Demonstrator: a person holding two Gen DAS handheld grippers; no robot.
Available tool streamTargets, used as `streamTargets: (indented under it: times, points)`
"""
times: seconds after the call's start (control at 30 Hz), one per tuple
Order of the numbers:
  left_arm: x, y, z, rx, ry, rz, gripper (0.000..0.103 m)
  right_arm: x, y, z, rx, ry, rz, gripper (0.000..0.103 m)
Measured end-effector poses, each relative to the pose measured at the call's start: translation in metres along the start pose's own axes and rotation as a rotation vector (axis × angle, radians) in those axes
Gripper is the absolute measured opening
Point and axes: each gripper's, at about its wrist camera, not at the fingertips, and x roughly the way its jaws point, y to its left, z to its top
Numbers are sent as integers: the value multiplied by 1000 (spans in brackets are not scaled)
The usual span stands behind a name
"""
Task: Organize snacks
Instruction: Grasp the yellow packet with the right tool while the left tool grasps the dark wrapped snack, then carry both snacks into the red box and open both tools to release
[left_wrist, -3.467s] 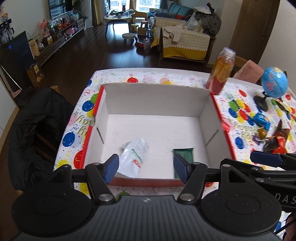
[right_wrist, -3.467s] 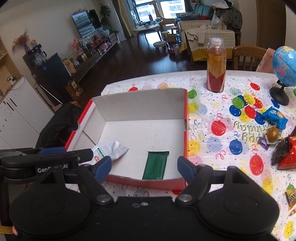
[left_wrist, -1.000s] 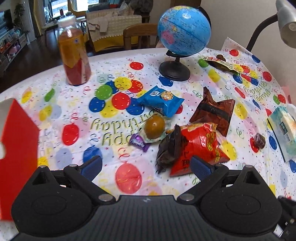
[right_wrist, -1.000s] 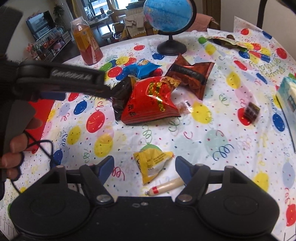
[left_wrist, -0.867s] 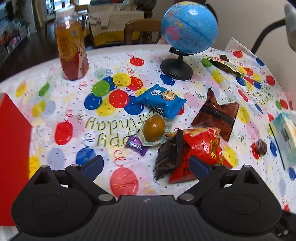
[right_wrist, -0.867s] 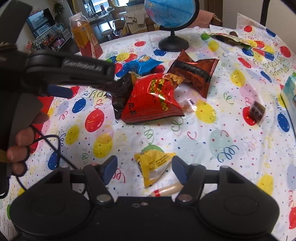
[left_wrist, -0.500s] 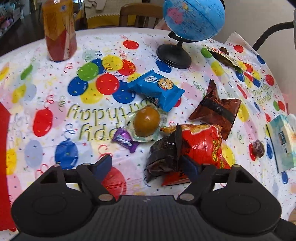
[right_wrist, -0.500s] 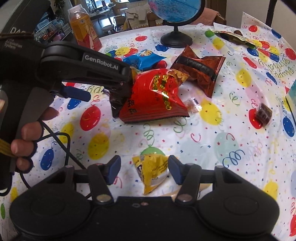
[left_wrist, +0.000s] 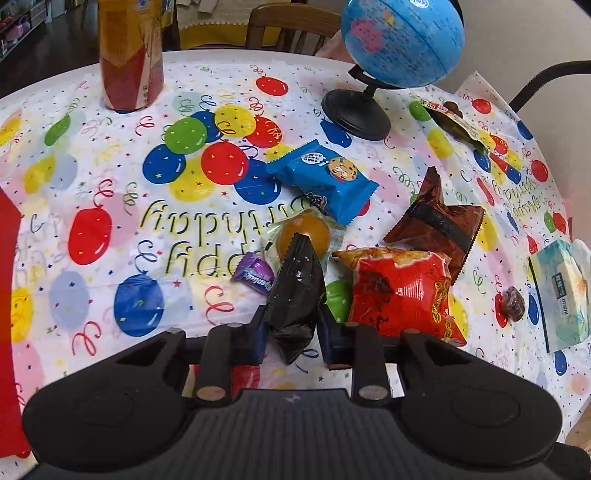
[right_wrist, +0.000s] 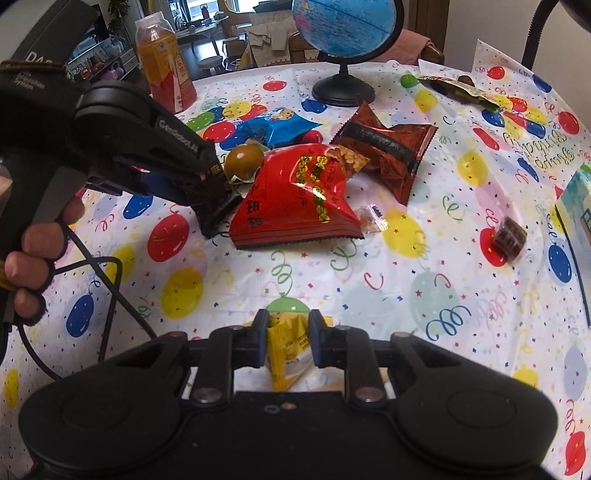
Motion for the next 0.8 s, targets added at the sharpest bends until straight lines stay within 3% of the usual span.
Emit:
streamTargets:
  times: [0.37, 0.8]
  points:
    - [-44, 7, -21, -15, -6, 35, 26, -34, 0, -7, 27, -37, 36, 16]
    - [-130, 20, -57, -59, -85, 106, 26, -90, 25, -2, -68, -128, 145, 16]
